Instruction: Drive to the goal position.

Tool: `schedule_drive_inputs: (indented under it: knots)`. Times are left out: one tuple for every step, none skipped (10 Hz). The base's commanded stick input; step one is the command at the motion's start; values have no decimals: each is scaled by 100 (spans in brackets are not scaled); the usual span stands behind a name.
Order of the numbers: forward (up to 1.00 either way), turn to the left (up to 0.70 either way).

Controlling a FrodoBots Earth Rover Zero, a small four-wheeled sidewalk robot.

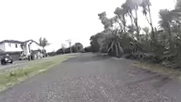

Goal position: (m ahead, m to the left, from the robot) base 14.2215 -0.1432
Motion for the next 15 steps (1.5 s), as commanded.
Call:
schedule_drive_inputs:
  knots:
    - [7,0]
    - [7,0]
    - [6,0]
    - [6,0]
    - [6,0]
    - [6,0]
    - [6,0]
    - [6,0]
    - [6,0]
    - [6,0]
    - [6,0]
    - [7,0]
    - [6,0]
    - [6,0]
    - [6,0]
